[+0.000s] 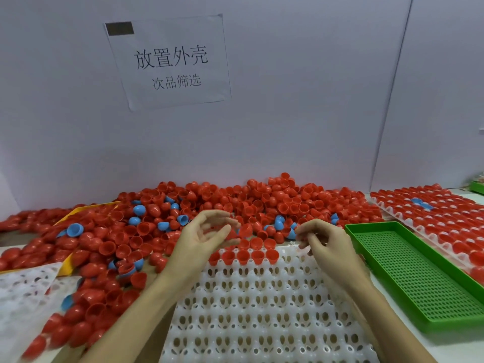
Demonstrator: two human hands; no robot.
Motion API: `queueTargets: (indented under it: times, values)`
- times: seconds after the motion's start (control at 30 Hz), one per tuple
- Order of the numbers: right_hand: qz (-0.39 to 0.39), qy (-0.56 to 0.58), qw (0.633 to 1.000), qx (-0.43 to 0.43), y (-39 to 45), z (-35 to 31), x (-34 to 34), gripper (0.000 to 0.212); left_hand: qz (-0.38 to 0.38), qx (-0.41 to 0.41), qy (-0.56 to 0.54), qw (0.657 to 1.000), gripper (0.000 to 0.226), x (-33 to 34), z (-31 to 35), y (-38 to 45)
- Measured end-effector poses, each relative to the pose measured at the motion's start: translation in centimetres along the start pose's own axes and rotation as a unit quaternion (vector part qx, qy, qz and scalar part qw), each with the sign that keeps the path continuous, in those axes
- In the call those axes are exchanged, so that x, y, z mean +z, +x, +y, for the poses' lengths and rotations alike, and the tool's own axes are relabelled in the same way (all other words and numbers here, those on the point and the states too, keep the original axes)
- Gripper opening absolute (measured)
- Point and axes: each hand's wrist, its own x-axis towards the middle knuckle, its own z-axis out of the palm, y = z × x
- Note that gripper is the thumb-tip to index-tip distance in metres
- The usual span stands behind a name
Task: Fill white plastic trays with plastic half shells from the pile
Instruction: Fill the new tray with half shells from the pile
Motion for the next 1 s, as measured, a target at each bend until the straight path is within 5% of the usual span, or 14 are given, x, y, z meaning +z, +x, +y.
queueTargets:
  times: [0.2, 0.47, 0.67, 0.83, 1.0]
  values:
    - [-0.163, 0.09, 0.978, -0.096, -1.1, -2.8, 1.0, 0.029, 0.015, -0.01, -0.002, 1.0, 0.019, 1.3, 0.3, -3.6]
    - [-0.304, 0.124, 0.942, -0.072, -2.3, -4.6, 1.5, 0.014, 0.043, -0.002, 0.07, 0.997, 0.013, 2.4, 0.0, -4.8]
    - [-0.295, 0.148, 0.942, -0.057, -2.3, -4.8, 1.5, 0.014, -0.022, -0.008, 0.069, 0.997, 0.018, 2.8, 0.5, -5.3]
    - [-0.278, 0.088, 0.948, -0.129, -2.5, -4.7, 1.8, 0.016, -0.005, -0.133, -0.067, 0.989, 0.029, 2.9, 0.8, -5.2]
    - [-0.286, 0.067, 0.941, -0.169, -3.0, -5.1, 2.1, 0.023, -0.029, -0.182, -0.062, 0.981, 0.043, 2.8, 0.9, -5.3]
